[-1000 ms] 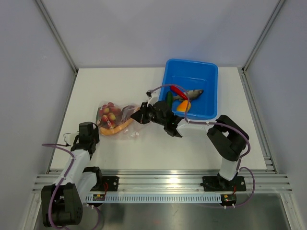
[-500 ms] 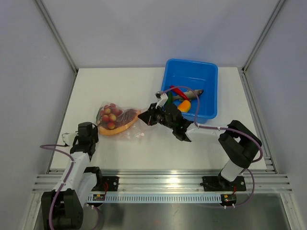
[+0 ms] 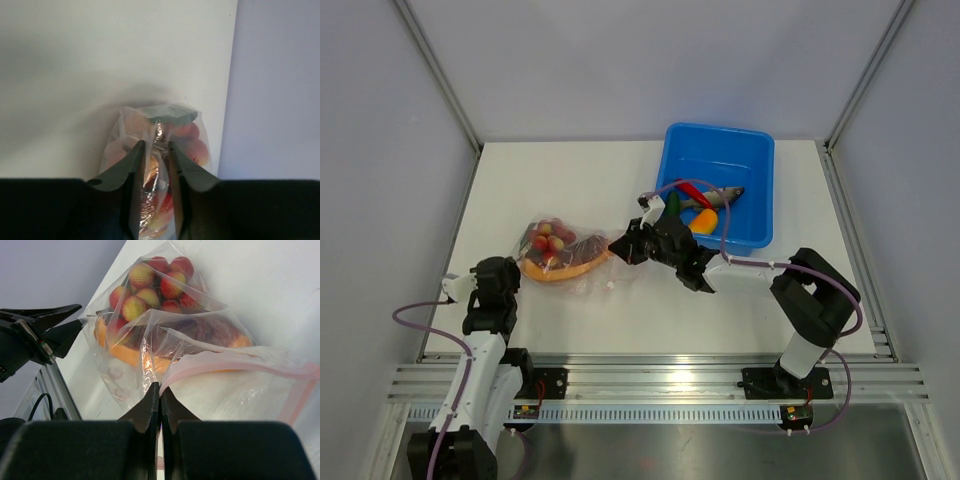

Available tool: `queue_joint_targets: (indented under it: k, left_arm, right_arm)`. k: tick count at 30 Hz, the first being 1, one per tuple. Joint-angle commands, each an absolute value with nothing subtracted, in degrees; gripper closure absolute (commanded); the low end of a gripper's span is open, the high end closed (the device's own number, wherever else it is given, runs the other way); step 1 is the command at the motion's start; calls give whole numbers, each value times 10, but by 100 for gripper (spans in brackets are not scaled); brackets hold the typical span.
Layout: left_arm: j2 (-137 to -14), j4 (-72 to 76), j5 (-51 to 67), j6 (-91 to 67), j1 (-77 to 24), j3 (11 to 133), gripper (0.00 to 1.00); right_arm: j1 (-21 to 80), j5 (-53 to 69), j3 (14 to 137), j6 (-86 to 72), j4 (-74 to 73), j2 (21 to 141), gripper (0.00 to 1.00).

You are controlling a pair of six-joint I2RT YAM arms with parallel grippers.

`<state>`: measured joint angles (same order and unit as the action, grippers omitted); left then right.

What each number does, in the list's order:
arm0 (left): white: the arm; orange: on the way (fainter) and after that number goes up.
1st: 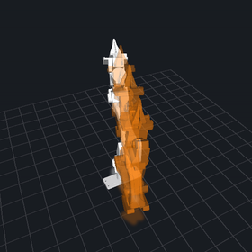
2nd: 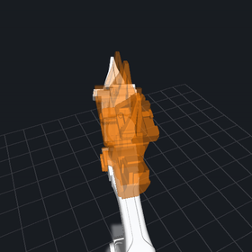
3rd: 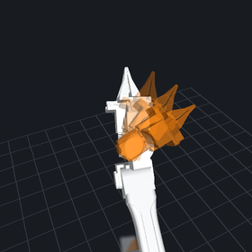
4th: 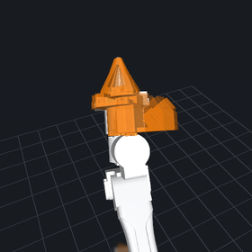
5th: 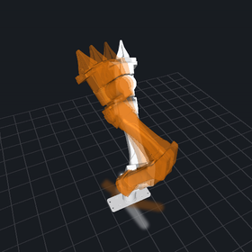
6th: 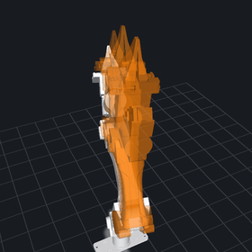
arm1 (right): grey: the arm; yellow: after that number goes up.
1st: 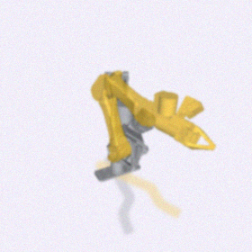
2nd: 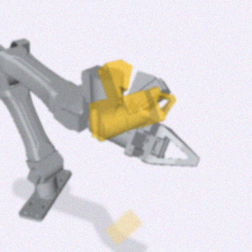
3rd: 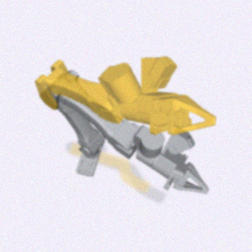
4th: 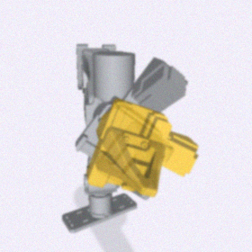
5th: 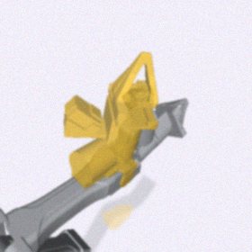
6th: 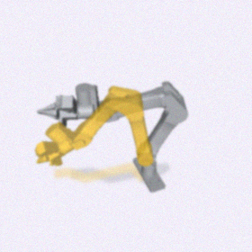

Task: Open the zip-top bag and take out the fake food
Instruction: Adjust the zipper food storage bag at the center of the board.

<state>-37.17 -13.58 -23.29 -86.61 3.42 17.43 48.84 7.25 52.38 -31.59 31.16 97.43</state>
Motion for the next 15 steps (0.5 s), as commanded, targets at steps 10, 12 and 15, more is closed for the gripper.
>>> queue_joint_targets:
  k: [10,12,15]
  left_arm:
    - [-384,-100,-255,-807,32,193,23]
    - [-384,-107,-252,-777,32,207,18]
    - [-393,-116,-246,-720,32,231,14]
  right_arm:
    - [484,87,548,-291,287,974,97]
    - [484,78,551,-287,279,975,98]
    - [484,69,556,-284,262,974,98]
